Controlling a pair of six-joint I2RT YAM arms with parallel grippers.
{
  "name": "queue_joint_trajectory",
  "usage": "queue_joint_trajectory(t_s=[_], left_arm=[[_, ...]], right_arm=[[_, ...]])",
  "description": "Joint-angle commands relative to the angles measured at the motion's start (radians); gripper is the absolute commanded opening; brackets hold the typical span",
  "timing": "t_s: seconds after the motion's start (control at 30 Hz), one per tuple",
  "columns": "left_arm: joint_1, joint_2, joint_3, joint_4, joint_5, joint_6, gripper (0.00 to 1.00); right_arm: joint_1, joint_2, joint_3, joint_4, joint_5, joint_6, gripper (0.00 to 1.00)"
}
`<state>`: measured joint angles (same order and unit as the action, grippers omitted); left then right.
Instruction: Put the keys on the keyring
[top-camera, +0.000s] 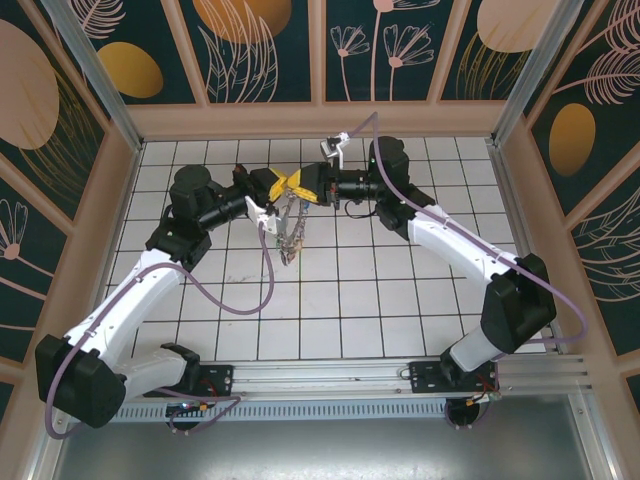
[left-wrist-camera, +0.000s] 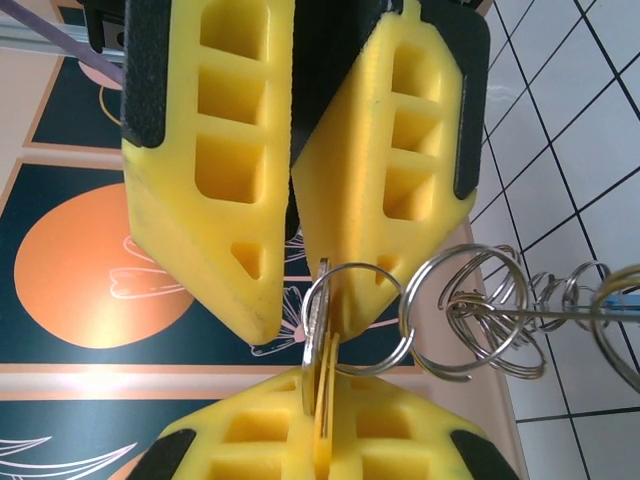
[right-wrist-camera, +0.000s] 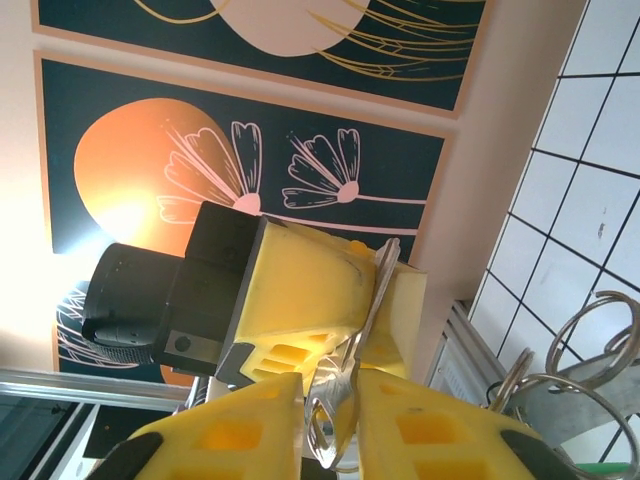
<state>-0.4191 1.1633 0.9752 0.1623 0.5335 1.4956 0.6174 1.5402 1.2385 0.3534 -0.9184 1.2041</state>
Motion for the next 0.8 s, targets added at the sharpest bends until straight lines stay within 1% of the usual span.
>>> queue_joint_trajectory(t_s=[0.0,0.17,0.23,0.27,0.3,0.33,0.4,0.5,0.53,0.6,0.67,0.77], left_arm=[[-0.007,-0.019,0.003,0.025,0.033,0.018,0.00],[-0.007,-0.022,0.003,0.025,0.029,0.018,0.00],[-0.007,-0.025,-0.009,0.026,0.028,0.008,0.00],[-0.007,-0.027,-0.021,0.031,0.028,-0.009,0.05],[-0.007,-0.030,-0.025,0.036,0.028,-0.031,0.12],[-0.007,-0.037,-0.028,0.040,0.032,-0.069,0.16],[-0.007,-0.056,-0.038,0.044,0.036,-0.144,0.20],[-0.007,-0.090,-0.070,0.050,0.036,-0.230,0.32],[-0.007,-0.100,-0.077,0.042,0.036,-0.252,0.34],[-0.007,-0.119,-0.090,0.031,0.029,-0.300,0.34],[-0.007,-0.142,-0.112,0.036,0.025,-0.353,0.33],[-0.007,-0.179,-0.155,0.076,0.018,-0.450,0.34]], right_arm=[[0.018,0.009,0.016,0.078,-0.036,0.009,0.18],[0.019,0.008,0.010,0.083,-0.039,0.010,0.09],[0.019,0.007,0.006,0.088,-0.037,0.011,0.03],[0.017,0.005,0.001,0.092,-0.033,0.011,0.00],[0.016,0.004,-0.003,0.094,-0.029,0.013,0.00],[0.015,0.004,-0.008,0.105,-0.025,0.015,0.00],[0.012,0.000,-0.021,0.130,-0.015,0.015,0.00],[0.005,-0.011,-0.050,0.179,0.016,0.000,0.00],[0.003,-0.016,-0.062,0.204,0.032,-0.009,0.00],[0.001,-0.029,-0.081,0.235,0.065,-0.036,0.00],[0.001,-0.046,-0.088,0.223,0.111,-0.088,0.00],[0.012,-0.085,-0.080,0.160,0.186,-0.228,0.00]])
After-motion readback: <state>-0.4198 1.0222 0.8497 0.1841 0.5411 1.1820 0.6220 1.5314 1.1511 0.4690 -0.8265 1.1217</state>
